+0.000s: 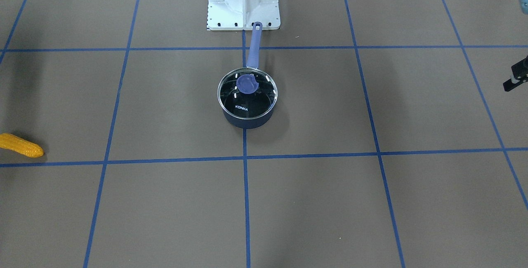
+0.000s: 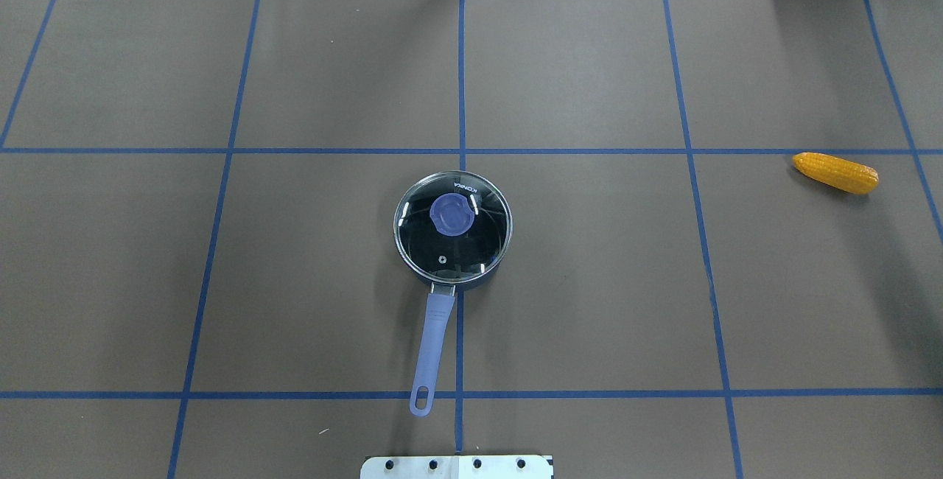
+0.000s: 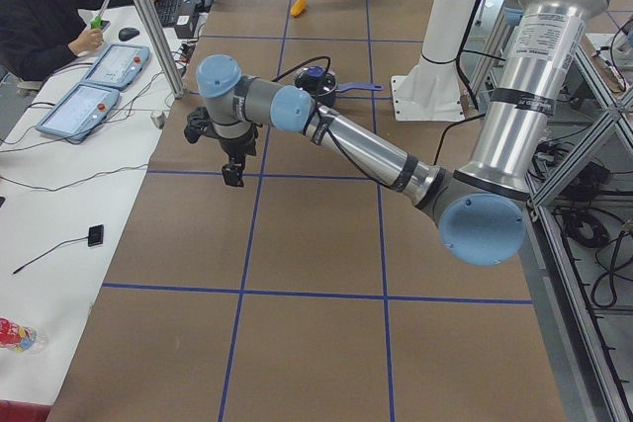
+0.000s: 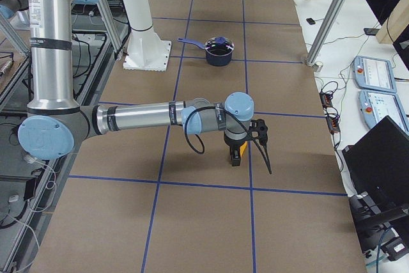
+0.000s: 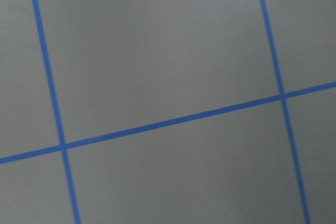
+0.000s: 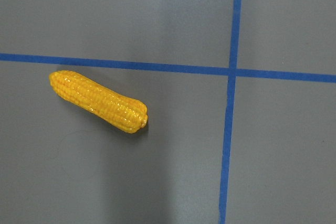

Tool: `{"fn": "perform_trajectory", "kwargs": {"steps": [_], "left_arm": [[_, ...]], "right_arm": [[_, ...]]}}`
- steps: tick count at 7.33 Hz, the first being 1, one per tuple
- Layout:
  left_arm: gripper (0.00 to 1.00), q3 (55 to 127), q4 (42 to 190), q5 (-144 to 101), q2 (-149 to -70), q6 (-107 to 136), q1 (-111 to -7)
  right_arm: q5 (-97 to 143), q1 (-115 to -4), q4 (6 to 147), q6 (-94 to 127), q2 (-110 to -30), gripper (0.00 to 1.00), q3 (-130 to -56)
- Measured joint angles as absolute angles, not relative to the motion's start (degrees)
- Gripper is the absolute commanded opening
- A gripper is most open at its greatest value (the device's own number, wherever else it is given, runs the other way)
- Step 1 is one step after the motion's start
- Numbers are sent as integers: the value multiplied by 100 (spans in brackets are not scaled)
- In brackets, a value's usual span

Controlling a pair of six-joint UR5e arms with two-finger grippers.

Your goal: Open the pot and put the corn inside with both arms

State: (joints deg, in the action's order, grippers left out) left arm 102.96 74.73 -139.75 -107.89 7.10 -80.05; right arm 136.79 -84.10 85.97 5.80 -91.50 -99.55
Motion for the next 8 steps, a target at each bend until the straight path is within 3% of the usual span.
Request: {"fn": "perform_trajectory", "kwargs": {"steps": [4,8], "left_arm": [[100,10054,7418,-13944,-12357,2859,-6784],[100,9801,7432,-13406,-13438,3943,-5857]], "right_arm": [[13631,-8392,8013,644,-9139,100,-9900],[13654,-8385,7962,682,-9175,100,-9671]]}}
